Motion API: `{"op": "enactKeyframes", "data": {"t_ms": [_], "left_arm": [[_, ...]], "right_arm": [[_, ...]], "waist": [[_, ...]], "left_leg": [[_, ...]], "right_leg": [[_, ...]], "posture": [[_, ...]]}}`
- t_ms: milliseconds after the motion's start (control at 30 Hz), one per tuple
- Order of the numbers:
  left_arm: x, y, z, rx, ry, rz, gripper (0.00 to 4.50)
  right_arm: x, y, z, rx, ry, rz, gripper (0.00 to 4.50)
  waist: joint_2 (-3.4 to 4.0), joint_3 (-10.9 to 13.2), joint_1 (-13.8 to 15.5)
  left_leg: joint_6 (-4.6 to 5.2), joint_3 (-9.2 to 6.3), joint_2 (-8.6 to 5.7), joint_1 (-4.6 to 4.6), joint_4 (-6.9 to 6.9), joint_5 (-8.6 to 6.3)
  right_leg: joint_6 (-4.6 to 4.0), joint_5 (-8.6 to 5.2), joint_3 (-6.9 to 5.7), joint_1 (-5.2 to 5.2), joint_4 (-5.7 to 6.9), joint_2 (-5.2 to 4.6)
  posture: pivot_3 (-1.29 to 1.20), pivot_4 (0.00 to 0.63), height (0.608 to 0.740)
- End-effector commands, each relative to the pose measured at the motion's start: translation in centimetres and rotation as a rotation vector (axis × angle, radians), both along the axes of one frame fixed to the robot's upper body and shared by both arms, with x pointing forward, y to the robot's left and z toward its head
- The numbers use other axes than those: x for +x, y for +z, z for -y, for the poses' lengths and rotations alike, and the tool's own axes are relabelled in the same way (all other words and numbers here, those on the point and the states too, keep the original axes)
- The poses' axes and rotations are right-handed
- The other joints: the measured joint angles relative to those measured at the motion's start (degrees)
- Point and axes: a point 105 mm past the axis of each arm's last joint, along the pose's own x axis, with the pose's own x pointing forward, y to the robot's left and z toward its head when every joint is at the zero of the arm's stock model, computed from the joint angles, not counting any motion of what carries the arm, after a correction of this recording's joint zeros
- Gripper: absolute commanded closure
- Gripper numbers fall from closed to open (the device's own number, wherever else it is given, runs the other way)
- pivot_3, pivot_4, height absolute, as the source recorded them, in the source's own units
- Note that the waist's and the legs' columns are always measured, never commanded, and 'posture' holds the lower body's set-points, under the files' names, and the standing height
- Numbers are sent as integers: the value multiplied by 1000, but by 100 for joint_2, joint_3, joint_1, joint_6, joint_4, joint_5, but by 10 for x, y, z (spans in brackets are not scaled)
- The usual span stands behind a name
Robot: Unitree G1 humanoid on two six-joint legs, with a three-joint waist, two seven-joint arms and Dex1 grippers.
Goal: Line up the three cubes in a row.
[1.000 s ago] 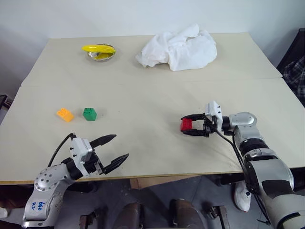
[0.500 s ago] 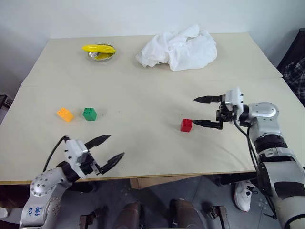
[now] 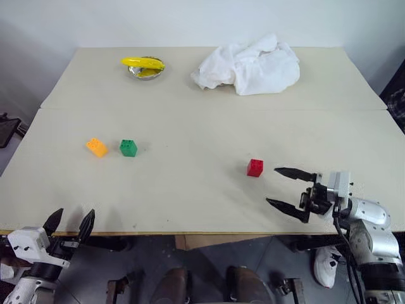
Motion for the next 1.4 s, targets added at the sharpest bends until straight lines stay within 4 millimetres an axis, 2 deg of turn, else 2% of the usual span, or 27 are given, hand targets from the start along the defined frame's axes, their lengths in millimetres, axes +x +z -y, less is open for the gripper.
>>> {"op": "enactKeyframes", "data": {"t_ms": [33, 133, 300, 433, 500, 633, 767, 833, 933, 1167, 1200, 1300, 1400], "left_arm": [[13, 20, 14, -10, -58, 64, 0], [29, 30, 24, -11, -92, 78, 0], [78, 49, 45, -1, -115, 59, 0], [112, 50, 64, -7, -148, 5, 0], [131, 50, 66, 14, -115, -23, 0], [155, 50, 58, 50, -16, -36, 0], [176, 52, 76, 29, -70, -35, 0], [181, 52, 83, 17, -93, -31, 0], [183, 52, 85, 4, -96, -31, 594], [183, 56, 87, 26, -135, -8, 2790], [182, 60, 92, 28, -191, 15, 2999], [169, 76, 122, 137, -484, 111, 2990], [149, 79, 150, 265, -803, 132, 2990]], "right_arm": [[-3, 12, 3, -8, -7, 64, 52], [-2, 13, 4, 4, -10, 70, 52], [-2, 11, -1, 9, 25, 78, 52], [-3, 7, -9, 30, 56, 67, 52], [-3, 7, -14, 41, 72, 67, 52], [-4, 10, -24, 63, 93, 68, 52], [-6, 13, -30, 84, 87, 67, 52], [-6, 13, -31, 86, 74, 70, 52], [-8, 12, -32, 88, 62, 68, 0], [-9, 6, -29, 79, 31, 64, 0], [-9, 6, -27, 74, 23, 65, 0], [-9, 6, -19, 58, -9, 67, 0], [-10, 8, -6, 30, -48, 65, 0]], "waist": [[0, 0, 10], [0, 0, 2], [-1, -1, 18], [-2, -2, 3], [-2, -2, 1], [-4, -1, -9], [-6, -1, 15], [-8, -1, 31], [-11, -1, 21], [-11, 0, 11], [-11, 0, 11], [-12, 0, 21], [-11, 0, 20]], "left_leg": [[0, -1, 0, 3, 0, 0], [2, -3, 0, 4, -2, 1], [2, -10, -1, 4, 0, 3], [2, -10, -8, 6, 2, 3], [2, -9, -7, 4, 4, 4], [-2, -5, -5, 3, 4, 6], [-3, -6, -6, 2, 8, 7], [-3, -9, -9, 0, 11, 7], [-3, -11, -13, 0, 11, 7], [-6, -10, -9, 0, 11, 9], [-6, -10, -8, 0, 11, 9], [-6, -10, -9, 0, 11, 9], [-6, -9, -12, 0, 12, 9]], "right_leg": [[0, 0, 0, 4, 0, 0], [0, 0, 0, 2, 3, 0], [0, 0, -8, 0, 17, 2], [1, 1, -10, -2, 38, 3], [1, 1, -11, -12, 63, 5], [1, 1, -14, -19, 68, 14], [1, 0, -19, -18, 71, 14], [2, 1, -21, -17, 71, 11], [3, 1, -23, -16, 71, 8], [3, 1, -24, -17, 72, 11], [3, 1, -24, -17, 72, 11], [3, 1, -26, -17, 71, 11], [3, 1, -28, -15, 68, 9]], "posture": [[0, 150, 740], [0, 150, 740], [0, 150, 740], [0, 150, 740], [0, 150, 740], [0, 150, 740], [0, 150, 740], [0, 150, 740], [0, 150, 740], [0, 150, 740], [0, 150, 740], [0, 150, 740], [0, 150, 740]]}}
